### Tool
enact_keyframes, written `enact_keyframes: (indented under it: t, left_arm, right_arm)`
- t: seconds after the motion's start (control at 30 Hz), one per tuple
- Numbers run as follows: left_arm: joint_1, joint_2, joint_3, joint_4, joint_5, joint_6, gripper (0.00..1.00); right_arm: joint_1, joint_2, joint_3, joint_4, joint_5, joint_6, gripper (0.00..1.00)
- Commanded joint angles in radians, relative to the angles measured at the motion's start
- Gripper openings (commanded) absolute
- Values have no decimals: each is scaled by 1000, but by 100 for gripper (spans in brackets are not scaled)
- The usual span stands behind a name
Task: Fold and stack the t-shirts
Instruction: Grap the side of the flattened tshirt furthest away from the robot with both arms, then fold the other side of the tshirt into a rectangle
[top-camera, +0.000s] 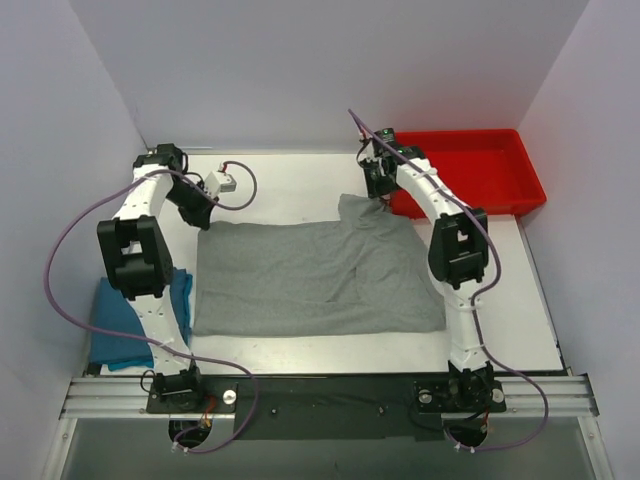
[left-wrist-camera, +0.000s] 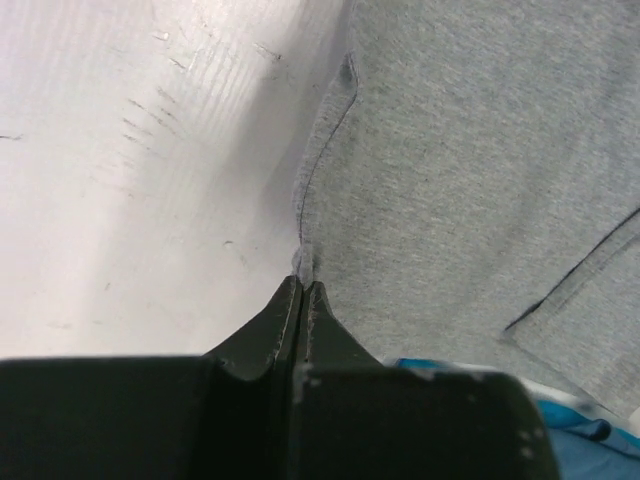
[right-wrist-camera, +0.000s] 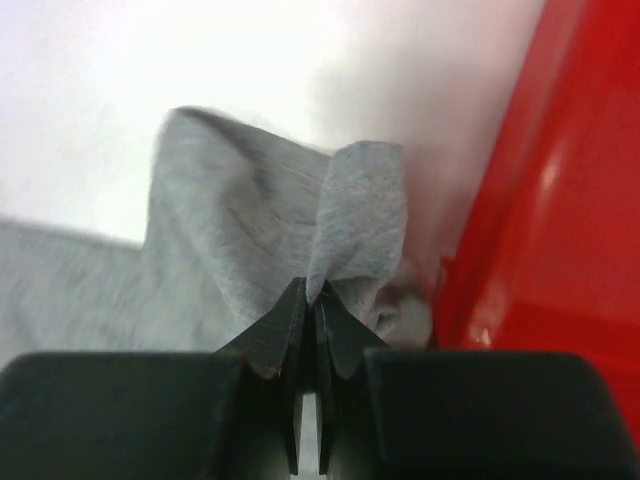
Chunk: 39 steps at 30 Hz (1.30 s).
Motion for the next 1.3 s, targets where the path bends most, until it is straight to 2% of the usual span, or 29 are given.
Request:
enact_keyframes:
  t: [0.0, 0.17, 0.4, 0.53, 0.63, 0.83, 0.93, 1.07, 1.27]
  left_arm:
    - [-8, -114, -54, 60, -4, 90, 0]
    - [-22, -211, -172, 48, -13, 200, 0]
    - [-22, -323, -379, 58, -50, 349, 0]
    - [-24, -320, -425, 109, -94, 369, 0]
    - [-24, -314, -450, 170, -116, 398, 0]
    - [-36, -321, -427, 267, -127, 436, 0]
    - [-39, -337, -433, 139, -108, 531, 0]
    - [-44, -351, -506, 111, -137, 521, 0]
    - [-42, -375, -419, -107, -124, 512, 0]
  right_arm:
    - [20, -257, -166, 3, -54, 55, 0]
    - [34, -488, -452, 3, -86, 111, 0]
    - [57, -856, -938, -4, -102, 239, 0]
    - [49, -1005, -1185, 0, -80, 336, 0]
    - [52, -1064, -1302, 37, -79, 385, 0]
    - [49, -1070, -1336, 62, -43, 436, 0]
    - [51, -1093, -1360, 56, -48, 438, 0]
    - [51, -1072, -1402, 65, -48, 454, 0]
    - [26, -1015, -1377, 43, -3, 444, 0]
